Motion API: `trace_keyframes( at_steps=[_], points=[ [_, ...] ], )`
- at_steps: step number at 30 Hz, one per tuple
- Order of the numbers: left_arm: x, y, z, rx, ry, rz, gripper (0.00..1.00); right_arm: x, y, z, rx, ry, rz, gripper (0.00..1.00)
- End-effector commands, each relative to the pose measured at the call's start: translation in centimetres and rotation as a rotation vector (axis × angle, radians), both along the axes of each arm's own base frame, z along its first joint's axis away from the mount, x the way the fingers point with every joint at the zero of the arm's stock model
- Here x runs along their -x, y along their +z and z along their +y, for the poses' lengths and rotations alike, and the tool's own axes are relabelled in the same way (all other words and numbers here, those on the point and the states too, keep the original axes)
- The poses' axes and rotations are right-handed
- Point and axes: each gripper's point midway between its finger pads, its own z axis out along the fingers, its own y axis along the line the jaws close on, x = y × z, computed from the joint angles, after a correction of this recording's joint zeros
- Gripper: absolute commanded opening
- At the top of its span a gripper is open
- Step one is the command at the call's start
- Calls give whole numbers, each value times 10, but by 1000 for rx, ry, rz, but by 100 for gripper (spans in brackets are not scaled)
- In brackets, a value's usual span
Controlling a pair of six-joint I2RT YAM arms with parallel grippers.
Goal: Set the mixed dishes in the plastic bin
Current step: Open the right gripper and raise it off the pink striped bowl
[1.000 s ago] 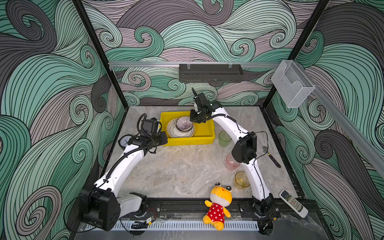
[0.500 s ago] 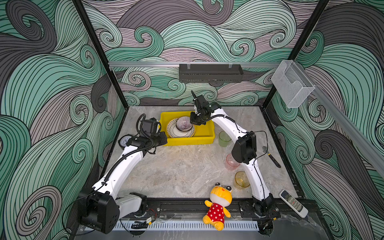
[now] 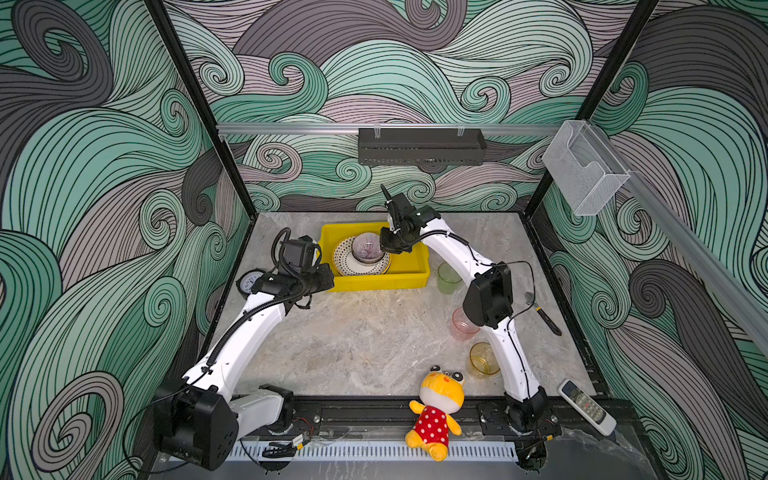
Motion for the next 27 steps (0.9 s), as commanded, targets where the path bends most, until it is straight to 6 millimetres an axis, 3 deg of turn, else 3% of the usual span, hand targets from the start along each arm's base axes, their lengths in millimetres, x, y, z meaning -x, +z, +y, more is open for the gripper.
trace_keyframes(
  at_steps=[1, 12, 27],
  points=[
    [3, 6, 1, 17, 4, -1, 31, 7, 34, -4, 0, 9, -61, 13],
    [4, 7, -4, 41, -15, 1, 31, 18, 65, -13, 31, 34, -139, 20],
    [7, 10, -12, 81, -37, 18, 31, 47, 86, -59, 146, 5, -196, 32]
  ],
)
